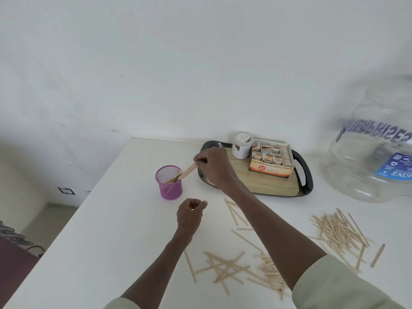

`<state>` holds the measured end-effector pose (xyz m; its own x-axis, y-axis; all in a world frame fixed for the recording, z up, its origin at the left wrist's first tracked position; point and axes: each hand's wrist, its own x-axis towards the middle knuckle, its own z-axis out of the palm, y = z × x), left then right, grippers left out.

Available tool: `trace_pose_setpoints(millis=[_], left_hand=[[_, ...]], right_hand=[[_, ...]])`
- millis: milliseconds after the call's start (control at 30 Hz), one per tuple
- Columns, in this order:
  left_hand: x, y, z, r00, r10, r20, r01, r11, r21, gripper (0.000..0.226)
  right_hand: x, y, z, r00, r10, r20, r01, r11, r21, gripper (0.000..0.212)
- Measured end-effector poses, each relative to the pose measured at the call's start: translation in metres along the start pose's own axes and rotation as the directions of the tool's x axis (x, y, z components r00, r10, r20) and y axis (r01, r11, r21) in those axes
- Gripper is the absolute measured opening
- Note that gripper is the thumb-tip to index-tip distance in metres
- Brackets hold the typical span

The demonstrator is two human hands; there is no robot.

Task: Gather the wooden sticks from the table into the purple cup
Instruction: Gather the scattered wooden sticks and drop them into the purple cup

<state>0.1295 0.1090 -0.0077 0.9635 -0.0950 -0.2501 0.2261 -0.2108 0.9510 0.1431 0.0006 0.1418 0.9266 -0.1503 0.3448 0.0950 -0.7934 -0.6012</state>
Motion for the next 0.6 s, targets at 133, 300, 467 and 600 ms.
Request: trace_pose_setpoints(millis=[133,300,467,600], left_hand=[[0.007,-0.010,-0.002,0.999,-0.036,0.028,0.036,0.999,-0.002,0.018],[0.013,-0.018,-0.005,0.997,-0.061,0.042,0.060,0.998,0.017,0.020],[0.018,-0.020,-0.009,0.995,-0.072,0.066,0.070,0.997,0.029,0.019],[0.020,-0.020,-0.011,0.993,-0.086,0.076,0.084,0.996,0.029,0.018]], right_hand=[[0.010,-0.003,0.032,0.999,-0.021,-0.025,0.021,1.000,-0.024,0.018],[0.021,0.007,0.063,0.999,-0.025,0.027,0.028,0.995,-0.096,0.020],[0.029,0.016,0.092,0.985,-0.038,0.165,0.070,0.979,-0.193,0.023],[0.037,0.021,0.108,0.962,-0.058,0.266,0.132,0.954,-0.268,0.019]])
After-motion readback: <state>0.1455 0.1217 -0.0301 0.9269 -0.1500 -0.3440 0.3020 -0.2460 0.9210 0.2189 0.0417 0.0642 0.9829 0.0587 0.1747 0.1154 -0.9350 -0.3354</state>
